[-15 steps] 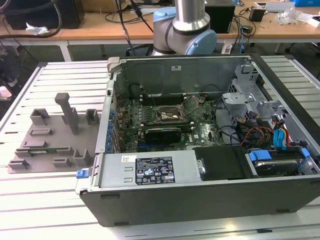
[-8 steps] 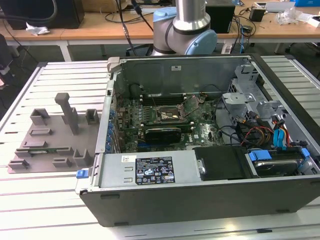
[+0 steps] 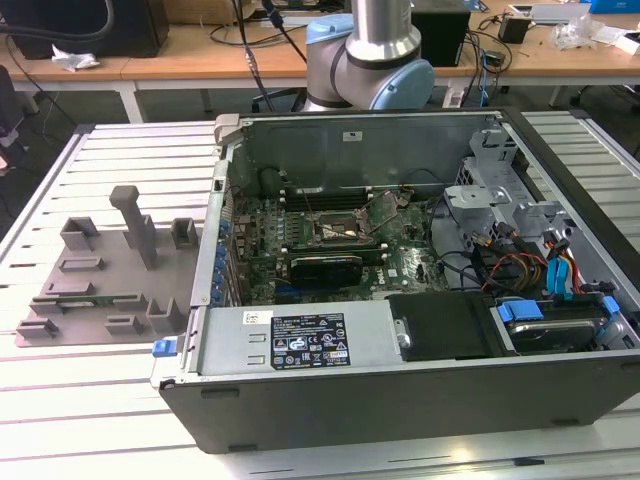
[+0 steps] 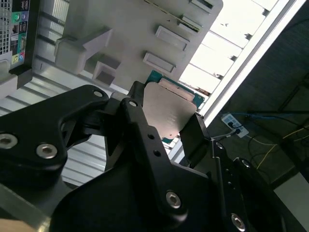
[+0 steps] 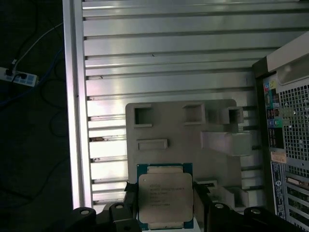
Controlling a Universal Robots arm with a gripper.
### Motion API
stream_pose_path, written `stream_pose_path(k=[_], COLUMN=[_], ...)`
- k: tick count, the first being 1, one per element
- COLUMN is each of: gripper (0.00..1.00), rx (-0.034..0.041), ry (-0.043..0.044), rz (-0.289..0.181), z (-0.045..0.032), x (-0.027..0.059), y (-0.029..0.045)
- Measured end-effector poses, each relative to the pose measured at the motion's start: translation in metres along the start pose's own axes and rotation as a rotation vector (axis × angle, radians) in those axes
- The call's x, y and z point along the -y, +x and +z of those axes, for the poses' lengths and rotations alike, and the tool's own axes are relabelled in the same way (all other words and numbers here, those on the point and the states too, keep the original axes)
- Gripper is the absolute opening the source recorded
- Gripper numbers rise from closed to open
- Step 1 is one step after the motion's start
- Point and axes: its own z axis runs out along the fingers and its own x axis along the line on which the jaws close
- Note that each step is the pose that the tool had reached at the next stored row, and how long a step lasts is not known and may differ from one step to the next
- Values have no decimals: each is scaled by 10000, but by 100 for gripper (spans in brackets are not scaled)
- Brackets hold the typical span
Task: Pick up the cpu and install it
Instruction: 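Pick up the cpu and move it towards the insertion slot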
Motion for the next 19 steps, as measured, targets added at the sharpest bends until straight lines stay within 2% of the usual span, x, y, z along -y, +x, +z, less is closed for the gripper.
stream_pose_path(k=[4,6,9,15,19], gripper=[55,55,55,55,55], rx=[4,3,4,3,3], ry=[-2,-1,-2,-1,-1], rz=[3,3,3,2,2], z=[5,7,13,27,33], x=[-4,-8,-15,-33,-41], y=[-52,-106,-209,-477,-601])
